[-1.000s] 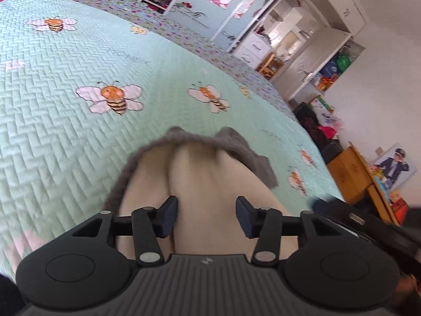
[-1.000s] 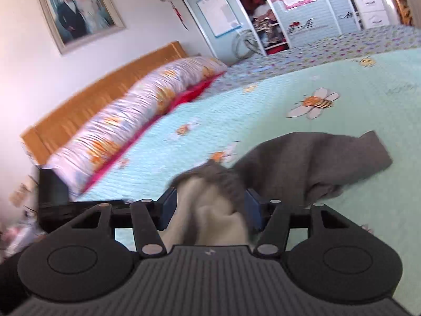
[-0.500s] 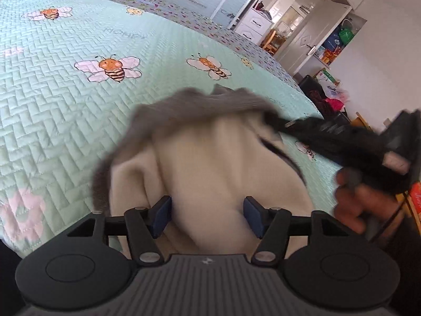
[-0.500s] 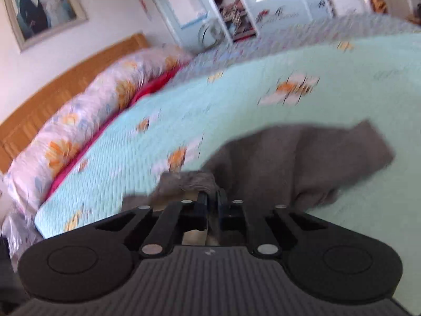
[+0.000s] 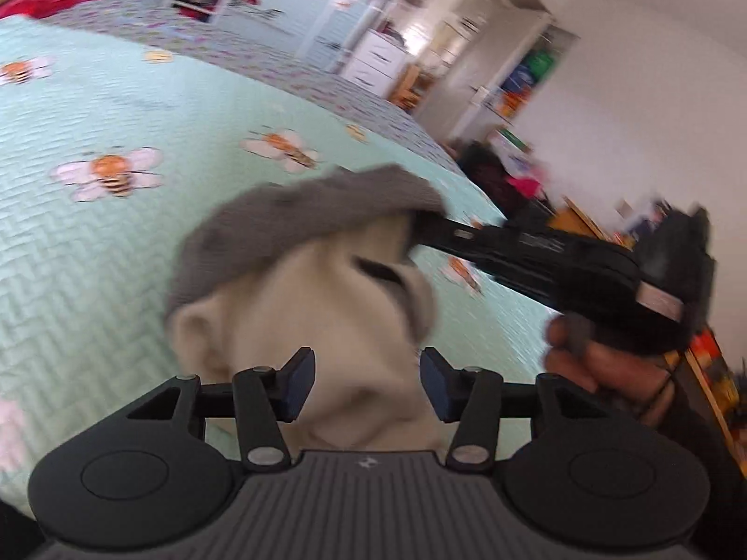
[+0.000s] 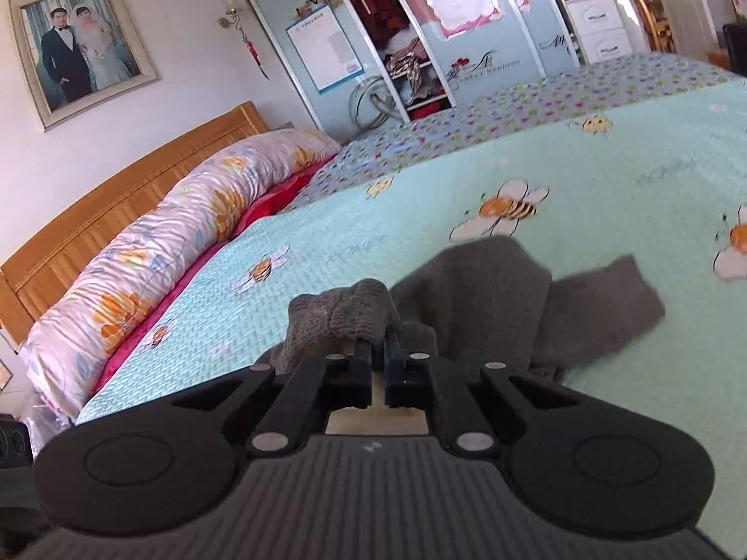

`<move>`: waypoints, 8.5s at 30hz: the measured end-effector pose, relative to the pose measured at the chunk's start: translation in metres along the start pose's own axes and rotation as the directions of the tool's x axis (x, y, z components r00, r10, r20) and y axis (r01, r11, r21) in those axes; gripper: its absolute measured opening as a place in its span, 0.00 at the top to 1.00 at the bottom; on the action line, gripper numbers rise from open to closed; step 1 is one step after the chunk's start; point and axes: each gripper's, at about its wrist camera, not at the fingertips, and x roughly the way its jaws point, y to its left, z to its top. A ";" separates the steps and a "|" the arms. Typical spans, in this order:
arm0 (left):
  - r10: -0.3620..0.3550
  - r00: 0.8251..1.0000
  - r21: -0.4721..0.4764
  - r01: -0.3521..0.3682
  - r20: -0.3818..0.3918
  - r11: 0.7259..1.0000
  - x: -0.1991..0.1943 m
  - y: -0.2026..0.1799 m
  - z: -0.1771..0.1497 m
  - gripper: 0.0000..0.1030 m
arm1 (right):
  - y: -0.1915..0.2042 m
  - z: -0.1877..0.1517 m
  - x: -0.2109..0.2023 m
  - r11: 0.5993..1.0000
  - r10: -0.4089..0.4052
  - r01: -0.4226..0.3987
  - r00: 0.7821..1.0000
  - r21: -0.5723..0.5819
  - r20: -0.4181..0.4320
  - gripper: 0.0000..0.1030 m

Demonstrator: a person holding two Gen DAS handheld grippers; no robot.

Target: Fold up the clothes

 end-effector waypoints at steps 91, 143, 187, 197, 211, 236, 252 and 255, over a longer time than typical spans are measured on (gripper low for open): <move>0.061 0.998 0.201 -0.054 -0.032 0.978 0.045 -0.057 0.057 0.55 | -0.056 0.023 -0.090 0.964 -0.262 0.254 0.955 0.077 0.137 0.81; 0.140 0.990 0.365 -0.120 -0.028 0.923 0.078 -0.054 0.030 0.62 | -0.036 0.007 -0.064 0.982 -0.106 0.109 0.994 0.153 -0.024 0.44; -0.165 0.972 -0.352 0.097 -0.169 0.931 0.171 0.000 0.044 0.89 | -0.069 -0.059 -0.089 0.958 -0.189 0.207 0.976 0.198 -0.108 0.91; -0.125 0.989 -0.356 0.089 -0.080 0.930 0.061 0.047 0.000 0.92 | -0.065 -0.039 -0.113 0.971 -0.151 0.149 0.988 0.188 -0.003 0.90; -0.122 0.992 -0.308 0.126 0.033 0.943 -0.018 0.044 0.005 0.86 | -0.030 0.003 -0.104 0.997 -0.076 0.073 0.991 0.032 0.109 0.26; -0.133 0.974 -0.435 0.042 -0.182 0.900 0.077 0.057 -0.011 0.84 | -0.065 -0.032 -0.078 0.962 -0.154 0.137 0.986 0.235 0.058 0.88; -0.068 0.988 -0.307 0.022 -0.138 0.952 0.081 0.008 0.023 0.28 | -0.083 -0.050 -0.070 0.931 -0.133 0.143 0.990 0.335 -0.051 0.81; -0.045 0.988 -0.330 -0.006 -0.146 0.944 0.094 0.001 0.030 0.28 | -0.082 -0.050 -0.070 0.932 -0.131 0.142 0.990 0.334 -0.054 0.81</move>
